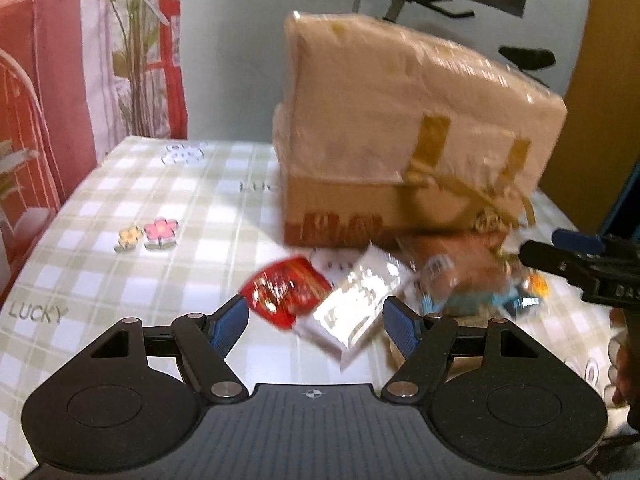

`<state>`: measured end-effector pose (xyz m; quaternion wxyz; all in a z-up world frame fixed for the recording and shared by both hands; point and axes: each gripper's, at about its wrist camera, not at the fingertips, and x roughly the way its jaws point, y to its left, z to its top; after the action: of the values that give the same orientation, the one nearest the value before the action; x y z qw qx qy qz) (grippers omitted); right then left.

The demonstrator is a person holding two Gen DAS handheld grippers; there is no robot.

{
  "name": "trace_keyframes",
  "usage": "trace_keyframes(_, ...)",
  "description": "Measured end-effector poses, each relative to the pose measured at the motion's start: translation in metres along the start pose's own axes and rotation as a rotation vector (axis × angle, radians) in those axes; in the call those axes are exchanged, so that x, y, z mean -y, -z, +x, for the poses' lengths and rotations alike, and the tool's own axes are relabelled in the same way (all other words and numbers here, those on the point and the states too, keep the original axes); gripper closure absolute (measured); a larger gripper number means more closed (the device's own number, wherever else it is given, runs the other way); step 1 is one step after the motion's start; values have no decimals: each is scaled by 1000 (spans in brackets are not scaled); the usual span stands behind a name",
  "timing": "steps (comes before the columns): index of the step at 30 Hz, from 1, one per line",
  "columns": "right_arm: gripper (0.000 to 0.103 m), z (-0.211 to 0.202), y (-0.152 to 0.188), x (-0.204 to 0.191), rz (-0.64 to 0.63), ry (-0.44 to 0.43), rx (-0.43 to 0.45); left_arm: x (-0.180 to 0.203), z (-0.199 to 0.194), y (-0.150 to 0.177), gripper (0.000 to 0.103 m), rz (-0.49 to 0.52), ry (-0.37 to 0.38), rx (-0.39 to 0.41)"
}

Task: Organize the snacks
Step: 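Lower both open tools back toward the remaining snacks on the table, then grasp the green-wrapped pastry with the left gripper while the right approaches the blue-wrapped cake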

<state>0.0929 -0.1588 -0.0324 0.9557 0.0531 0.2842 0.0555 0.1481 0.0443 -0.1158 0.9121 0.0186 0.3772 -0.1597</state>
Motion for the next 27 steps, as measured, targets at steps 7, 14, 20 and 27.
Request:
trace_keyframes(7,13,6,24,0,-25,57,-58,7,6,20,27,56,41,-39)
trace_keyframes(14,14,4,38,6,10,68,-89,9,11,34,28,175,125,-77)
trace_keyframes(20,14,4,37,5,17,75,-91,13,15,45,28,265,198,-93)
trace_keyframes(27,14,5,39,10,59,92,-107,29,26,58,28,414,161,-111)
